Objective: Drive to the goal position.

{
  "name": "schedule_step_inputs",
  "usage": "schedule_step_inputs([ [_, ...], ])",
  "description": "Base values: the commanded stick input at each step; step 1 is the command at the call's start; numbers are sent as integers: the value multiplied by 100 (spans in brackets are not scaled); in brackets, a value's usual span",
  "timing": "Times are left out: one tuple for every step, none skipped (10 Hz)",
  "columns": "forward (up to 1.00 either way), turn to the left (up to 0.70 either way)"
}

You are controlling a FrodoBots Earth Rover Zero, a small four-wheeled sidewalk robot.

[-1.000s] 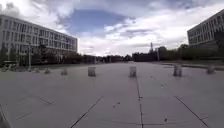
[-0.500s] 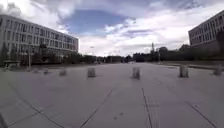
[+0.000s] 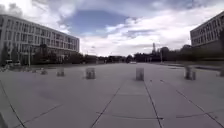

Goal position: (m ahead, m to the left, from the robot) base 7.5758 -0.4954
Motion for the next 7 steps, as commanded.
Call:
schedule_step_inputs([
  [70, 0],
  [70, 0],
  [70, 0],
  [70, 0],
  [70, 0],
  [70, 0],
  [70, 0],
])
